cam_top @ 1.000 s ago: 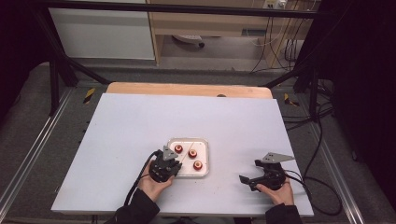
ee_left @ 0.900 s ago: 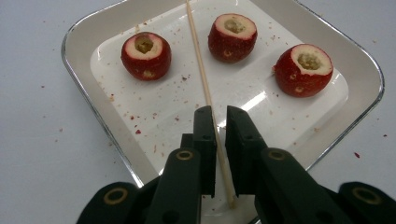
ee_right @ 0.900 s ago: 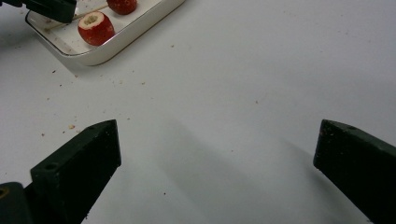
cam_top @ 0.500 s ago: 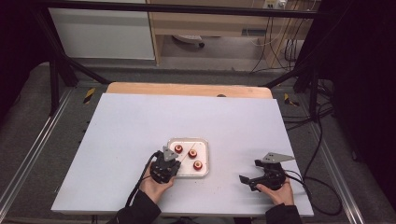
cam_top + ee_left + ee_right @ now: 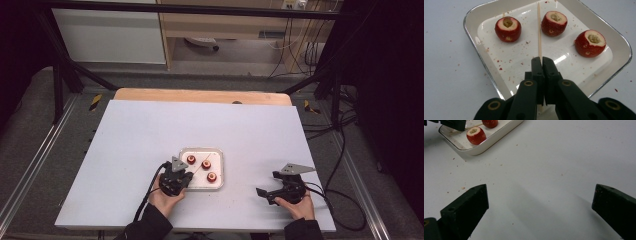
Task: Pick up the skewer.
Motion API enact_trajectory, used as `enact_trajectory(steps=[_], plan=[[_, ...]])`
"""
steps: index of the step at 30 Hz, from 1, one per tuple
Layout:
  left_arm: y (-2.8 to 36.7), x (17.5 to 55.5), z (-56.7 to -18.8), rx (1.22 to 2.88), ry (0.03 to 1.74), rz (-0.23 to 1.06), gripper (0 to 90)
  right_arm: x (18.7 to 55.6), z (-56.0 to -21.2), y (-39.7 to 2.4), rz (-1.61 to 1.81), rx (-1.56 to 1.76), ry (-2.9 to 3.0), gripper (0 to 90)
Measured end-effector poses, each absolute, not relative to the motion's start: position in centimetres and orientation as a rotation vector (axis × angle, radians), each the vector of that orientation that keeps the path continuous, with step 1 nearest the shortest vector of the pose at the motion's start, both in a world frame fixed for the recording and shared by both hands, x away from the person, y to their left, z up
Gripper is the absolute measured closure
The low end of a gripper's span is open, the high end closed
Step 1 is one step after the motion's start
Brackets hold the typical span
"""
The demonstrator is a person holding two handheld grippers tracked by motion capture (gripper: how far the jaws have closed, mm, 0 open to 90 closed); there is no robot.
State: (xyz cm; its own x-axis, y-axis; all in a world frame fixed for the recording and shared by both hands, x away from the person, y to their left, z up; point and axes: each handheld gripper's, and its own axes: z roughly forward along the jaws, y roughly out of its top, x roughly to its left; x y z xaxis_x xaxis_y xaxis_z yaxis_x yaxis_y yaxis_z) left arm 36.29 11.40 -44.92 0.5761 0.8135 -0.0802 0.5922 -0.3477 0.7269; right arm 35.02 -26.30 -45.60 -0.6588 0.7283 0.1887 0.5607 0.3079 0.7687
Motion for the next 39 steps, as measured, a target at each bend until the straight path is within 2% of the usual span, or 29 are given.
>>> enact_trajectory(steps=[21,39], plan=[[13.3,36.1,-43.6,2.030,1.048,0.391,88.5,35.0,-45.5,-26.2,1.250,1.175,2.381,0.8],[14.1,35.8,-42.4,2.065,0.905,0.347,88.5,34.8,-44.8,-24.3,1.176,1.094,2.397,0.6]])
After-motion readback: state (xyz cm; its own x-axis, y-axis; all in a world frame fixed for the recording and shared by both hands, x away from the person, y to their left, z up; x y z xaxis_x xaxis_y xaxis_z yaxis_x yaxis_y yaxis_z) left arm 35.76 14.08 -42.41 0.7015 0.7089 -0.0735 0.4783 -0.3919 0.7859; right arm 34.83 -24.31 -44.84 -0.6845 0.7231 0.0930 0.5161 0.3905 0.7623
